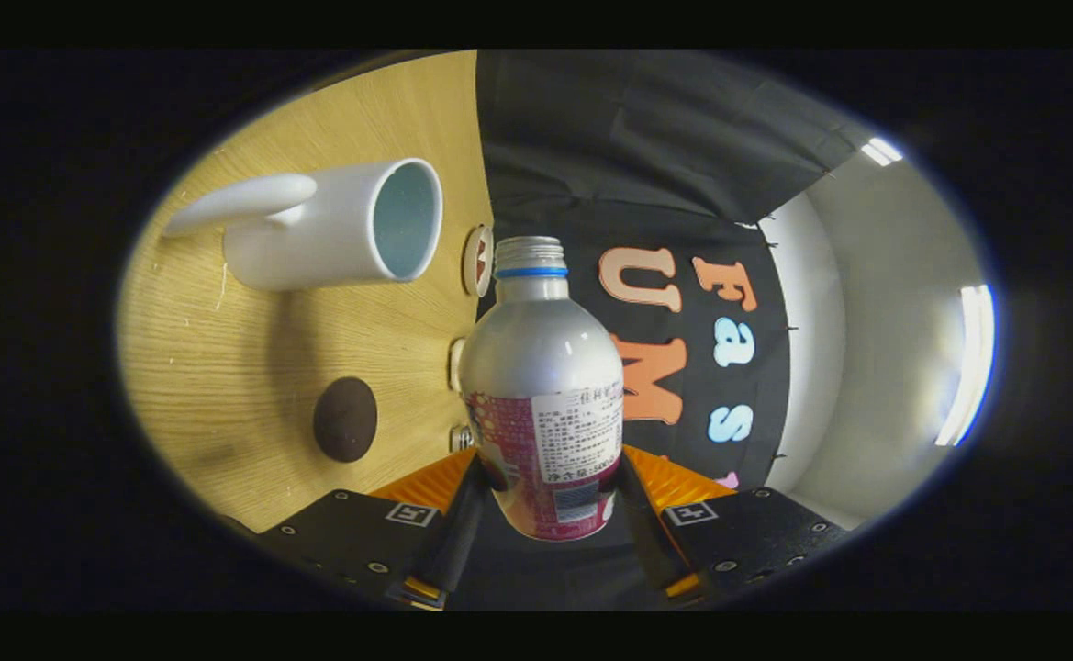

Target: Take the bottle from table, then pour the juice into the cup, finally place the bottle on the coaster

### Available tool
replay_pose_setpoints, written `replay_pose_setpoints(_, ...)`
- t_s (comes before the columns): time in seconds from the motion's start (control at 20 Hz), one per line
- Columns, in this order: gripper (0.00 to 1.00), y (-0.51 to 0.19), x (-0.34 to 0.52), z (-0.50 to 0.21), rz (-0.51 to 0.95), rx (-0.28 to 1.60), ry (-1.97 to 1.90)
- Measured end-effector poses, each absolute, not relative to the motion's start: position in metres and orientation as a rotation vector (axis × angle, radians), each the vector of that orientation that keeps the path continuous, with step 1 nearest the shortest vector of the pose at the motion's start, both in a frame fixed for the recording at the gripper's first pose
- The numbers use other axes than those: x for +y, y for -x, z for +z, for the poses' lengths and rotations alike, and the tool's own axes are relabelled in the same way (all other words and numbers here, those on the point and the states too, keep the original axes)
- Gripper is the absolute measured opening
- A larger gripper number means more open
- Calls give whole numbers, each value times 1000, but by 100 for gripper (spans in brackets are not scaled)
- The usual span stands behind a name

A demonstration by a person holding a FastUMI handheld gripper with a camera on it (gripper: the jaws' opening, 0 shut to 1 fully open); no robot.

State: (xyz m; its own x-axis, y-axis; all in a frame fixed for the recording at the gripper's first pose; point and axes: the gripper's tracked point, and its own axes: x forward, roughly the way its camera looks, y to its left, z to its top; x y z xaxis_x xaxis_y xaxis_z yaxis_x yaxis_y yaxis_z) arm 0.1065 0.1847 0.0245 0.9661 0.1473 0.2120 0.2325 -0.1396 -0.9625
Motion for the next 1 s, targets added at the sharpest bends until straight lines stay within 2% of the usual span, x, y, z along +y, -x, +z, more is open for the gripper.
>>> replay_pose_setpoints(1.0,75,-111,184,40,-42,-295,1875)
